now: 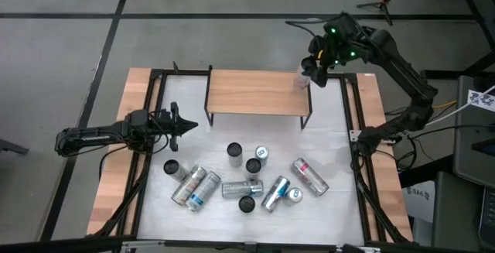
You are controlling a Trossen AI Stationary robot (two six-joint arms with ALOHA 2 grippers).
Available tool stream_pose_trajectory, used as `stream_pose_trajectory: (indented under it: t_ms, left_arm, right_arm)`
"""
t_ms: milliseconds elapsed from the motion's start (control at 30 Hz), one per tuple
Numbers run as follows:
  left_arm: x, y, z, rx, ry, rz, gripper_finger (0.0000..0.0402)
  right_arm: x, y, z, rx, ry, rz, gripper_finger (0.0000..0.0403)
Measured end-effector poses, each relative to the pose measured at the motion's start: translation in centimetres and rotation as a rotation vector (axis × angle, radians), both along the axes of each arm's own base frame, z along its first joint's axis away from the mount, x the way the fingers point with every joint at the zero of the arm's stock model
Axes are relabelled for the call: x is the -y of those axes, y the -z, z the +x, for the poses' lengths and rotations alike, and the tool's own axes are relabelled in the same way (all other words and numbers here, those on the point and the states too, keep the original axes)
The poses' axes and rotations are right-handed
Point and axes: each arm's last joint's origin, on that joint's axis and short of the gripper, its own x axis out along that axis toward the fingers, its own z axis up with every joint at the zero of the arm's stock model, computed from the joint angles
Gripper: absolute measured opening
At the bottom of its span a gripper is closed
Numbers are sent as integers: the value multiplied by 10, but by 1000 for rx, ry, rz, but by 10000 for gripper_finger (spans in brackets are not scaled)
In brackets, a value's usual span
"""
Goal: Sort soda cans
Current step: Put the middle white pink soda can on the shelf
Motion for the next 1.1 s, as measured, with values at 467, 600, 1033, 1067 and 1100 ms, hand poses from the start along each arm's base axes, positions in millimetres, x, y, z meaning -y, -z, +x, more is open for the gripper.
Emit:
stream_pose_trajectory:
  t_ms: [467, 600, 1033, 1067, 1100]
  left_arm:
    - [0, 0, 0, 0, -2, 0, 0]
    - [0, 0, 0, 0, -2, 0, 0]
    - [0, 0, 0, 0, -2, 0, 0]
    - [0, 0, 0, 0, -2, 0, 0]
    - [0, 0, 0, 0, -2, 0, 0]
  right_arm:
    - [41, 26, 10, -36, 8, 80, 257]
    - [47, 31, 16, -36, 3, 83, 255]
    - [49, 33, 19, -35, 7, 82, 265]
    - [49, 33, 19, -35, 7, 82, 268]
    - [49, 33, 19, -35, 8, 82, 271]
